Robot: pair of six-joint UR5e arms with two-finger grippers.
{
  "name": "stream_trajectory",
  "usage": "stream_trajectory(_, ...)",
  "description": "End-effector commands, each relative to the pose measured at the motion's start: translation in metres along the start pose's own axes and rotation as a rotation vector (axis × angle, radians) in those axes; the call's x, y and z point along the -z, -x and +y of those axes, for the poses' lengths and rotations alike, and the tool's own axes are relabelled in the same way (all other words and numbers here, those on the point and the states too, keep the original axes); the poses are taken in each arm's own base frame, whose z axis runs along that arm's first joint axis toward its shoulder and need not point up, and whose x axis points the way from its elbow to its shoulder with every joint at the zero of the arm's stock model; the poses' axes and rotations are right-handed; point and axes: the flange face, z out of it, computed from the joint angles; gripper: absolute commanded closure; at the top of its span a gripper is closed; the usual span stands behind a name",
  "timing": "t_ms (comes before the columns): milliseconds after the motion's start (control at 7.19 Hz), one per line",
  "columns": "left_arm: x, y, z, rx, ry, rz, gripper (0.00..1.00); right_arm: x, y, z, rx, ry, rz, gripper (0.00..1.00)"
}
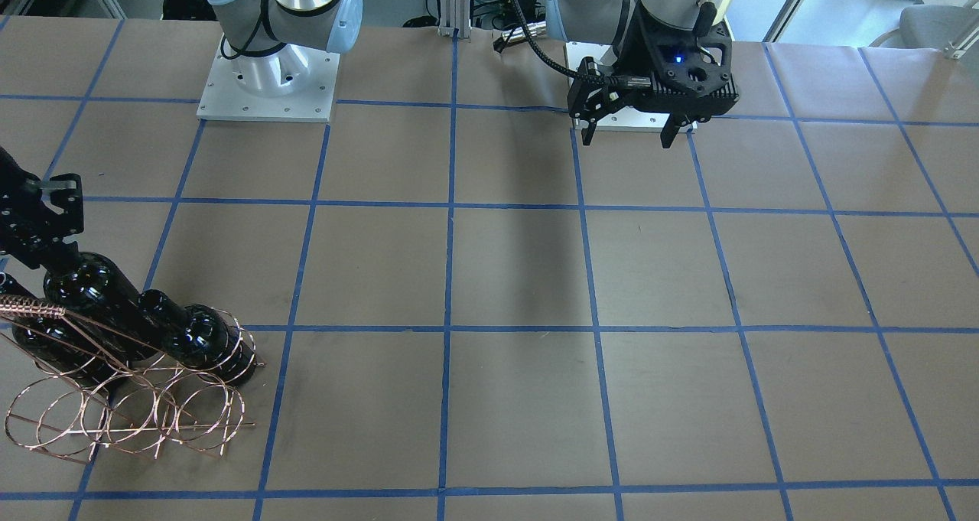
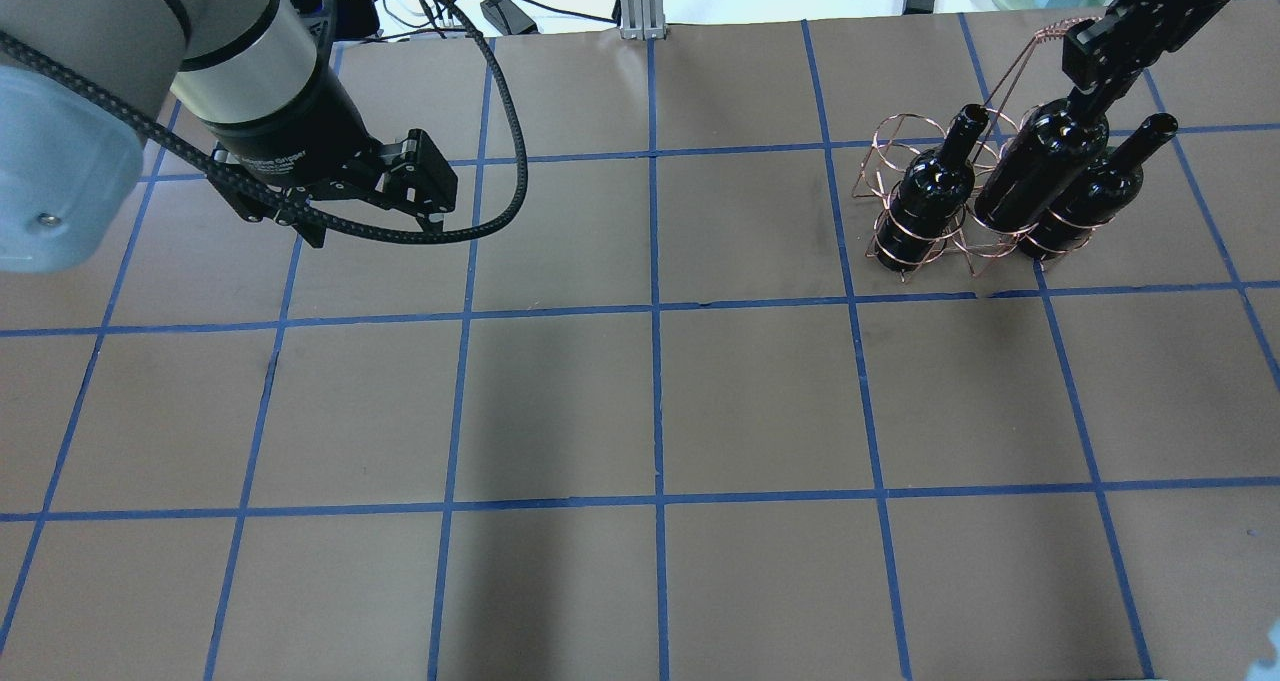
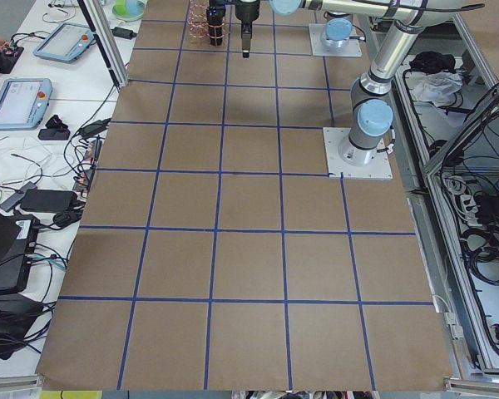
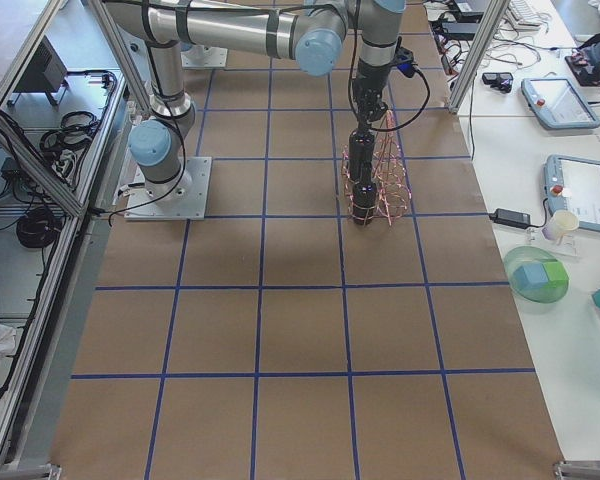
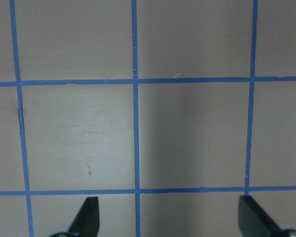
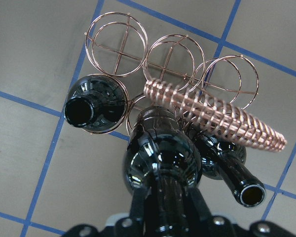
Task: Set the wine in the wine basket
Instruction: 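Tilt and lower the bottle into the rack's empty slot with the right gripper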
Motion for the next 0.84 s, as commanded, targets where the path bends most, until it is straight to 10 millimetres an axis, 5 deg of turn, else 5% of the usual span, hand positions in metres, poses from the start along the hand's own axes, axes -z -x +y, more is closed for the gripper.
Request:
stream_trajectory(0, 0.000, 0.000, 0.000, -0.001, 0.001, -0.001, 0.00, -0.009, -0.003, -0.004, 0.017, 0.010, -0.006, 1.00)
stream_trajectory(696, 0.001, 0.001, 0.001, 0.000, -0.003, -0.009, 0.00, -0.033, -0.009, -0.015, 0.024, 0.039, -0.026, 1.00)
